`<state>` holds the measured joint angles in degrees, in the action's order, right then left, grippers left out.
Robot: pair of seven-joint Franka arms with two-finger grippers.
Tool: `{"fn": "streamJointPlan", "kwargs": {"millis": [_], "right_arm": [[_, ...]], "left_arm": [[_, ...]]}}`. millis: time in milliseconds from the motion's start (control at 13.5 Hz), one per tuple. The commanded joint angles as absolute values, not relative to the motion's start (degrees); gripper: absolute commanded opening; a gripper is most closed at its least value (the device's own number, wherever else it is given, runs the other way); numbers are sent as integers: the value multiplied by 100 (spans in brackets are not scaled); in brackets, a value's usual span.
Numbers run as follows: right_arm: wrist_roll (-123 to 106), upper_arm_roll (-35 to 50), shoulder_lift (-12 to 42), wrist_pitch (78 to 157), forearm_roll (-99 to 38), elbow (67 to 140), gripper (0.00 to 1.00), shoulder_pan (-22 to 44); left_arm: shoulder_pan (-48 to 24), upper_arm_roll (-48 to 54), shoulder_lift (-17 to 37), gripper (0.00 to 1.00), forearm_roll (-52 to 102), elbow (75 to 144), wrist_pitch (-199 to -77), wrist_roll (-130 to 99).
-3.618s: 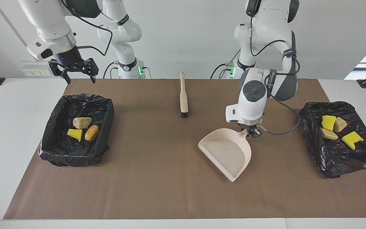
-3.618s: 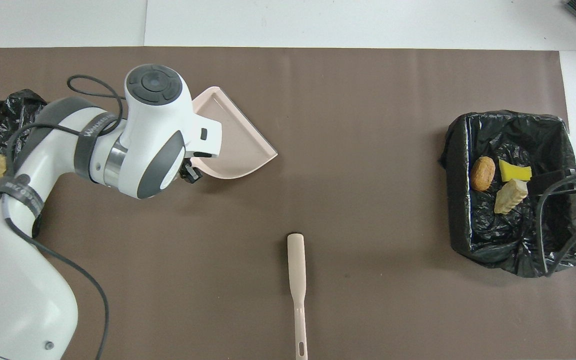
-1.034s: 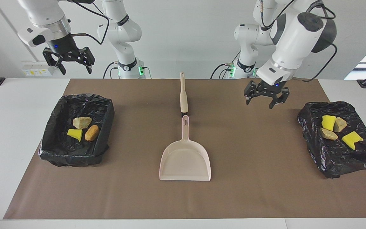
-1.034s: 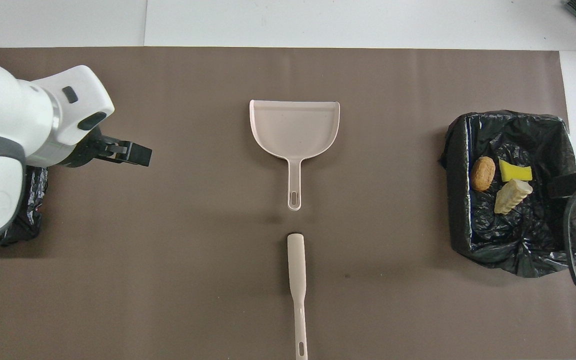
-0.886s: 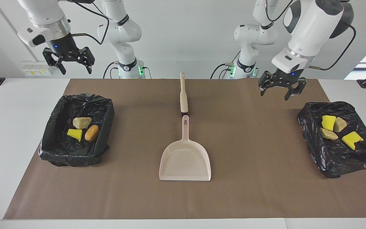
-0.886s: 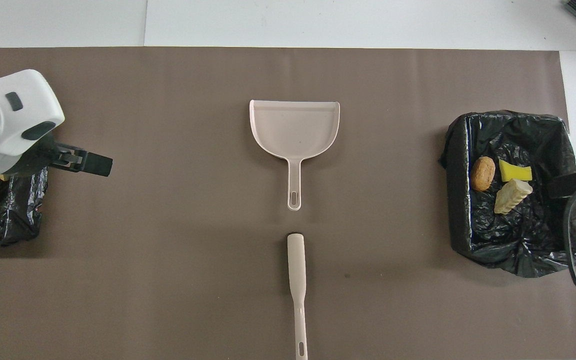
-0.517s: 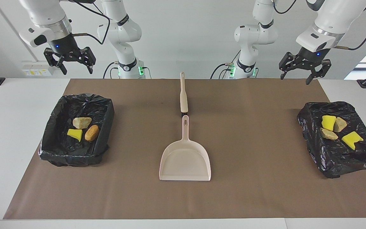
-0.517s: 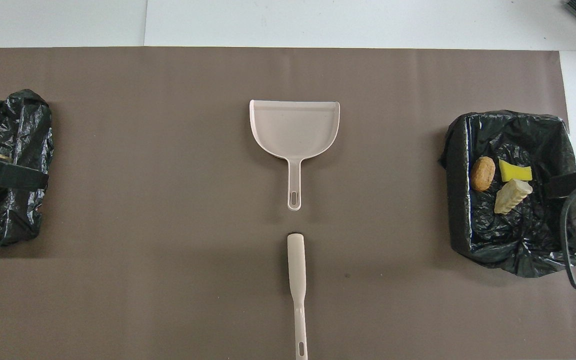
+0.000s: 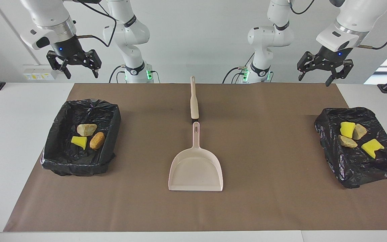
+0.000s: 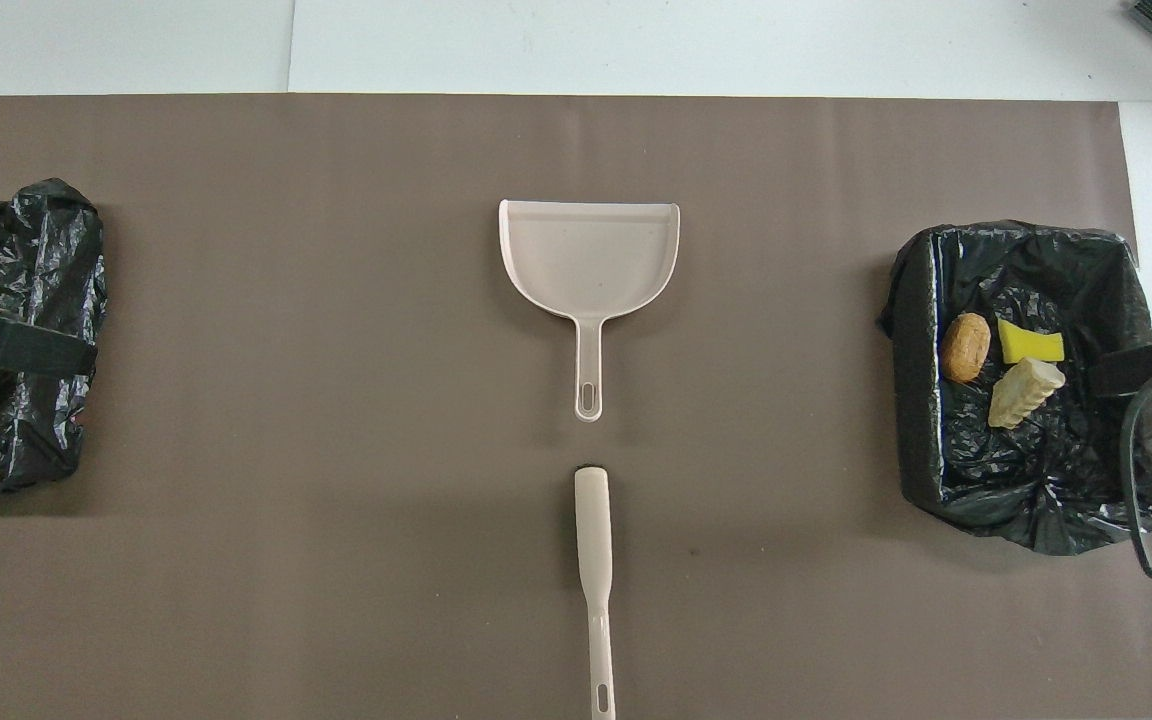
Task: Sweep and dump trash in bin
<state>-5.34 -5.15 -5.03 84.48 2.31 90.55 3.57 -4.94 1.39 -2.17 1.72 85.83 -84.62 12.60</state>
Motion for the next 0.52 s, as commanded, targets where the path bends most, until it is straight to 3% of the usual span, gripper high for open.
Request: {"fn": "streamJointPlan", "kwargs": {"millis": [0,443], "right_arm": [[-694,-501,-492,8490,105,9026,100,299],[-694,-501,-492,8490,105,9026,100,299]], "left_arm": [[-448,149,-202,100,167,8481,-8306,1257],[-431,149,-211,100,167,8481,-8253,1239]]}}
